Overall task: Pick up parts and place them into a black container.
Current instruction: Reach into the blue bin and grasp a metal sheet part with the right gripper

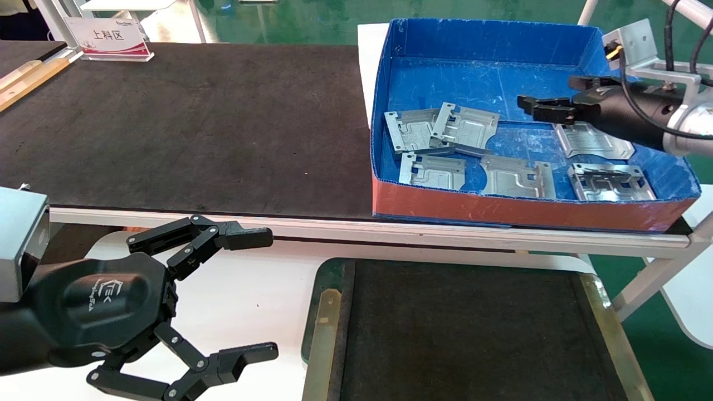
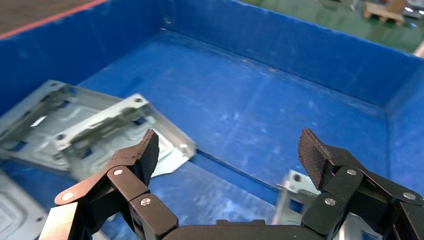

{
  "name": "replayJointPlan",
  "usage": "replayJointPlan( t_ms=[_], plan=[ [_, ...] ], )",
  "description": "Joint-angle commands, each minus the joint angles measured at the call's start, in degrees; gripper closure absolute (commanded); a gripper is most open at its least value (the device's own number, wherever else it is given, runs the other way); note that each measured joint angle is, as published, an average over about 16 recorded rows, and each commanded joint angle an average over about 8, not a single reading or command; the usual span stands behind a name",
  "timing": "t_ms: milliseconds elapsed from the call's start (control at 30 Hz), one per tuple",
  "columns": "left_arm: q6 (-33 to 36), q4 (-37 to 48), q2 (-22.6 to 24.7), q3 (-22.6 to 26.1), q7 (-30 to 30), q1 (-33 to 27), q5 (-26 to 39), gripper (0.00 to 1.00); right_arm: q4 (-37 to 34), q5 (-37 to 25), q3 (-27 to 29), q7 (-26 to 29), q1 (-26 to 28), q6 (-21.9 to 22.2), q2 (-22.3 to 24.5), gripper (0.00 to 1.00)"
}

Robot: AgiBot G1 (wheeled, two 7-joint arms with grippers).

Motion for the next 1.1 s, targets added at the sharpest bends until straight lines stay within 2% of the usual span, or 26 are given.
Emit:
replayJointPlan(
  t_ms=[33,433,967,1100],
  plan=[
    [0.0,0.0,0.0,0.0,0.0,0.0,0.0,0.0,-1.7,-0.9,-0.6,0.6,1.1,1.8,-0.5,0.0],
    [0.0,0.0,0.0,0.0,0.0,0.0,0.0,0.0,-6.0,-6.1,-4.1,7.3,3.4,6.7,-1.8,0.0],
    [0.0,0.0,0.0,0.0,0.0,0.0,0.0,0.0,-7.7,-8.4,-5.7,19.2,2.4,7.4,-2.5,0.0],
    [0.0,0.0,0.0,0.0,0.0,0.0,0.0,0.0,-7.2,-8.6,-5.8,21.4,2.0,8.2,-2.6,0.5]
  ],
)
